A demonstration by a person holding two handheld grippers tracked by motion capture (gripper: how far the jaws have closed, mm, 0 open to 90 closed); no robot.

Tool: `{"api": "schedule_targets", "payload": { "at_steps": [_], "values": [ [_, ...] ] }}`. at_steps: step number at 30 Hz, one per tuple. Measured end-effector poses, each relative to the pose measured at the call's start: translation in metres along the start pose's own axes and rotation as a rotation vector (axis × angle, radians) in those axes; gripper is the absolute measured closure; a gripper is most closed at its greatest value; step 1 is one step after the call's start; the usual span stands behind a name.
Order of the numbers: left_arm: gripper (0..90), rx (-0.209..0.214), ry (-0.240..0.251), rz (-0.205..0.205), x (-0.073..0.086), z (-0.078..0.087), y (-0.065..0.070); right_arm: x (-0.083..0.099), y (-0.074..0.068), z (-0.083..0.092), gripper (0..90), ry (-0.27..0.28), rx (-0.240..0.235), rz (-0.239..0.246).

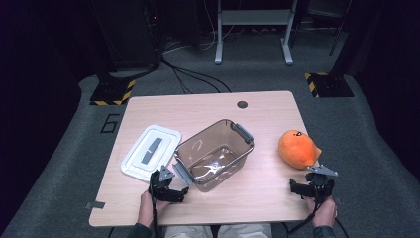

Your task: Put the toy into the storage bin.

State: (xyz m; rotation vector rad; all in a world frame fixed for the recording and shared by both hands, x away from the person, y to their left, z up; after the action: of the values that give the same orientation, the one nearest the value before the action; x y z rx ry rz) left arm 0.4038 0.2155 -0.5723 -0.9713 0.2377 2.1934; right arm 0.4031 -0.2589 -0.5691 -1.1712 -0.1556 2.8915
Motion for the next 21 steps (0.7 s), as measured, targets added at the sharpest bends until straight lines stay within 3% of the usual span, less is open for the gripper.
{"api": "schedule_targets", "payload": {
  "at_steps": [3,4,5,10,13,21],
  "values": [
    [2.7,0.000,0.000,-0.002,0.000,0.000,0.000,0.003,-0.003,0.005,0.0,-0.028,-0.033,0.031],
    [2.7,0.000,0.000,0.000,0.000,0.000,0.000,0.004,-0.004,0.008,0.0,-0.024,-0.035,0.038],
    [2.7,-0.001,0.000,-0.004,0.000,0.000,0.000,0.002,-0.005,0.015,0.0,-0.013,-0.067,0.053],
    [2.7,-0.001,0.000,-0.004,0.000,0.000,0.000,-0.006,-0.007,0.031,0.0,0.013,-0.095,0.071],
    [2.7,-0.001,0.000,-0.005,0.000,0.000,0.000,-0.015,-0.007,0.040,0.0,0.021,-0.110,0.088],
    [2.7,0.005,-0.004,-0.005,0.000,0.000,0.000,-0.050,-0.013,0.053,0.0,0.034,-0.133,0.199]
  ]
}}
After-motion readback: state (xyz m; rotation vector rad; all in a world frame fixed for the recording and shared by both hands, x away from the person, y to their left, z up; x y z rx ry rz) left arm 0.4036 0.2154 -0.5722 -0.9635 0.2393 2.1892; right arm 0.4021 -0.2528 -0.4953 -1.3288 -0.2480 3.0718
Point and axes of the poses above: each handheld gripper's, and its own axes: z roughly backward along the jaws, x roughly out of its underside, y roughly to its right, the point moved 6 cm from there along -z, roughly forward along the jaws, and after that the axes turned 9 degrees about -z, right-handed, at the moved point
